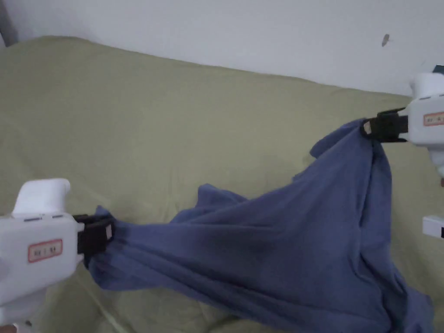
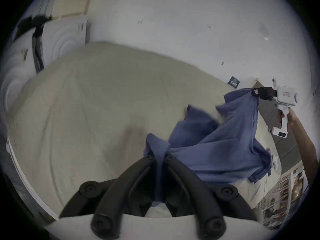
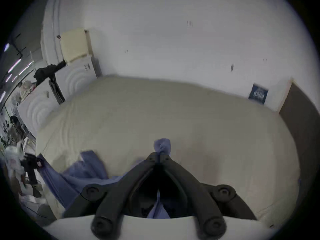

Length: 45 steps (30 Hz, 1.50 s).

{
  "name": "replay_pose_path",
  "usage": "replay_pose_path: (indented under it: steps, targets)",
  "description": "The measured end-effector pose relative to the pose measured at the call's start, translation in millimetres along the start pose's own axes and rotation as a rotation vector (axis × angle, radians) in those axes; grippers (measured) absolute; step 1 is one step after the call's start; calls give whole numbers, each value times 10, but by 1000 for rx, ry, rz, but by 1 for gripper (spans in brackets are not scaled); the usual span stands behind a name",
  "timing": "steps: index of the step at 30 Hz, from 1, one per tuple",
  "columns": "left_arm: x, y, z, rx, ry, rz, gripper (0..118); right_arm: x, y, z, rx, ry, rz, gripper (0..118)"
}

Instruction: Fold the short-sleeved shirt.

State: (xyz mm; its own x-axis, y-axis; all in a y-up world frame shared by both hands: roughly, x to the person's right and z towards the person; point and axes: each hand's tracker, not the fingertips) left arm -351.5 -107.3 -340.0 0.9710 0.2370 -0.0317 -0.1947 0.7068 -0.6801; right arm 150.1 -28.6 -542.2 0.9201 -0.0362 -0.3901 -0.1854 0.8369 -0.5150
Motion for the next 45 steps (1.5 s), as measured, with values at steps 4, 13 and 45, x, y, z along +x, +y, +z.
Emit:
replay_pose_path:
  steps: [4, 13, 45]
  targets:
    - [192, 825, 312, 128, 13, -112, 7, 58, 628, 621, 140, -4, -63, 0]
    - [534, 2384, 467, 274, 67, -258, 7, 178, 1711, 1285, 337, -187, 45, 0]
    - [538, 2755, 226, 423, 141, -341, 7, -48, 1701, 1517, 444, -176, 126, 0]
